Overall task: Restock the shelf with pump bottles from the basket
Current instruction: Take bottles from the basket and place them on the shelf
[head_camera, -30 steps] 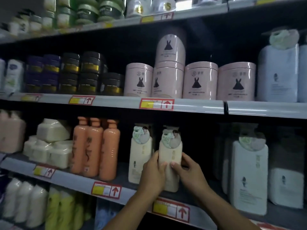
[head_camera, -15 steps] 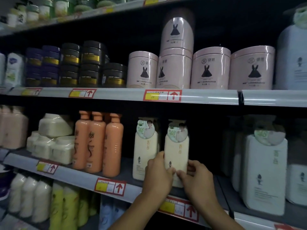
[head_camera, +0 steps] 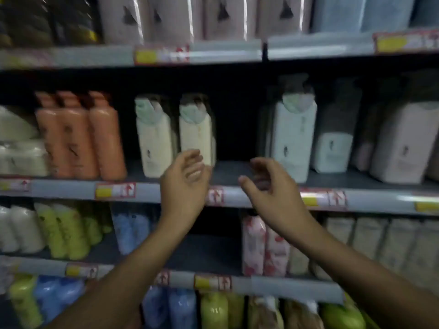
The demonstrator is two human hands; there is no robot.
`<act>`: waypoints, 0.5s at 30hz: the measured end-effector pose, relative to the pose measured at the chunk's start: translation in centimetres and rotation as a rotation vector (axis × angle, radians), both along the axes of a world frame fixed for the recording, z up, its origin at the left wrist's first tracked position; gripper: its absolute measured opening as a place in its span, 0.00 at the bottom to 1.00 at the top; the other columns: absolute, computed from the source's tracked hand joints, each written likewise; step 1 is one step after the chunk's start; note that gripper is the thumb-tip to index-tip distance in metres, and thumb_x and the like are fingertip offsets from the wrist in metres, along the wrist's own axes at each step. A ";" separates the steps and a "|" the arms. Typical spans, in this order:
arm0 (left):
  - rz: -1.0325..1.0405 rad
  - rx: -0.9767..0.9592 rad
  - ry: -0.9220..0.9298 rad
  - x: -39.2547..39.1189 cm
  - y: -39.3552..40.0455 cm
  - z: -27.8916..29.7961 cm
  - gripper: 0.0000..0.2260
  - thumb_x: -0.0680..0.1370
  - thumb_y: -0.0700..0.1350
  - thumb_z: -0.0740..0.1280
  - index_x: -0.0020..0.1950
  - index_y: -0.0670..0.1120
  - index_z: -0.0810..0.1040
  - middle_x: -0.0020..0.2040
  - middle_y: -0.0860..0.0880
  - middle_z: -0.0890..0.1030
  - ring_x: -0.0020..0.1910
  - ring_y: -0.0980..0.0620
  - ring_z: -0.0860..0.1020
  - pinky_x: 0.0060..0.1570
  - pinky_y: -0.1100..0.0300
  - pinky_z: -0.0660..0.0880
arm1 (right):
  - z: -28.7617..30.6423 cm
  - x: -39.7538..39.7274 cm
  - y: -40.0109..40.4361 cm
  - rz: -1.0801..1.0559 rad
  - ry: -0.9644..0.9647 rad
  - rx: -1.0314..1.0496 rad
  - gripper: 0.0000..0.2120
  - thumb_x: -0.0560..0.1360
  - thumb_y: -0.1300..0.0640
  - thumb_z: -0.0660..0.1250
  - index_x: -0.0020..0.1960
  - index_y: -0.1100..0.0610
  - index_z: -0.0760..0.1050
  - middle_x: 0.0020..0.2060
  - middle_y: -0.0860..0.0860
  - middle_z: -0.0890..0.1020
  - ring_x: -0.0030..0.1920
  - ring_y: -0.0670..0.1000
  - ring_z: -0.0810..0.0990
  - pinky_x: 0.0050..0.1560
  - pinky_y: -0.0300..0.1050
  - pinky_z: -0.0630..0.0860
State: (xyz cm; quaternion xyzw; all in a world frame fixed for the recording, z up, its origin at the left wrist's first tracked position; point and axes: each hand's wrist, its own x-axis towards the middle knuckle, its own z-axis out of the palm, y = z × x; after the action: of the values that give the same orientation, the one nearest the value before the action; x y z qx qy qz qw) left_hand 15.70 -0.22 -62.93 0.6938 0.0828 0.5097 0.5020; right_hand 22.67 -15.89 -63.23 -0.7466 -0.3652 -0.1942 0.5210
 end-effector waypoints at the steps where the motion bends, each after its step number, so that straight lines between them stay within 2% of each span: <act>1: -0.049 -0.014 0.005 -0.7 -2.1 -1.5 0.11 0.77 0.35 0.70 0.57 0.45 0.78 0.51 0.47 0.84 0.47 0.55 0.83 0.48 0.69 0.78 | -1.3 -0.6 -2.4 0.006 0.016 0.004 0.17 0.77 0.51 0.70 0.63 0.54 0.75 0.55 0.49 0.80 0.51 0.47 0.81 0.47 0.41 0.79; 3: -0.184 -0.075 0.060 -2.0 -6.9 -5.9 0.10 0.76 0.35 0.71 0.52 0.47 0.78 0.47 0.46 0.85 0.45 0.52 0.84 0.50 0.58 0.81 | -4.5 -1.7 -7.7 -0.019 0.045 -0.004 0.10 0.78 0.55 0.69 0.58 0.57 0.77 0.51 0.50 0.82 0.47 0.44 0.81 0.43 0.33 0.76; 5: -0.341 -0.147 0.174 -3.3 -12.3 -11.1 0.08 0.74 0.39 0.72 0.49 0.50 0.80 0.45 0.44 0.86 0.46 0.46 0.85 0.50 0.49 0.82 | -8.5 -1.8 -13.5 -0.099 0.077 -0.054 0.07 0.80 0.56 0.66 0.53 0.58 0.79 0.45 0.49 0.82 0.42 0.44 0.80 0.41 0.32 0.75; 7: -0.467 -0.194 0.326 -4.5 -17.4 -16.8 0.07 0.72 0.43 0.71 0.48 0.51 0.81 0.45 0.47 0.87 0.46 0.45 0.86 0.50 0.46 0.82 | -13.1 -1.1 -19.5 -0.199 0.160 -0.144 0.10 0.81 0.53 0.63 0.48 0.59 0.79 0.41 0.51 0.81 0.41 0.48 0.80 0.42 0.41 0.77; 9: -0.580 -0.192 0.485 -5.0 -21.7 -21.6 0.08 0.72 0.42 0.71 0.50 0.51 0.81 0.46 0.49 0.87 0.47 0.47 0.85 0.51 0.44 0.82 | -18.0 0.0 -25.8 -0.325 0.257 -0.247 0.16 0.82 0.51 0.61 0.45 0.62 0.78 0.38 0.57 0.81 0.41 0.55 0.80 0.42 0.50 0.76; 12: -0.702 -0.175 0.691 -4.9 -26.2 -26.9 0.11 0.76 0.39 0.72 0.55 0.51 0.80 0.50 0.52 0.86 0.49 0.53 0.84 0.54 0.46 0.81 | -26.6 0.7 -35.7 -0.522 0.445 -0.433 0.18 0.81 0.49 0.61 0.43 0.62 0.77 0.35 0.57 0.82 0.39 0.58 0.81 0.41 0.52 0.74; 13: -0.733 -0.161 0.754 -4.5 -27.0 -28.2 0.11 0.77 0.39 0.71 0.56 0.52 0.79 0.51 0.53 0.85 0.50 0.55 0.84 0.54 0.49 0.82 | -29.3 0.7 -38.8 -0.588 0.513 -0.493 0.18 0.79 0.47 0.61 0.43 0.62 0.77 0.36 0.58 0.82 0.40 0.59 0.82 0.42 0.54 0.76; 15: -0.788 -0.127 0.889 -3.6 -28.3 -30.1 0.12 0.77 0.41 0.71 0.58 0.54 0.78 0.53 0.56 0.84 0.52 0.59 0.82 0.50 0.58 0.81 | -34.2 0.5 -43.7 -0.643 0.686 -0.707 0.14 0.78 0.51 0.64 0.47 0.62 0.79 0.42 0.62 0.84 0.47 0.62 0.83 0.47 0.54 0.77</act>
State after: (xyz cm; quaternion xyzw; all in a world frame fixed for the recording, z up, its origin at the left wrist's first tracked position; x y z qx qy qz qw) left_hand 12.14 -28.56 -93.01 0.7877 0.0518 -0.0601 0.6109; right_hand 23.21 -59.62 -97.40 -0.9685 0.0263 0.0436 0.2438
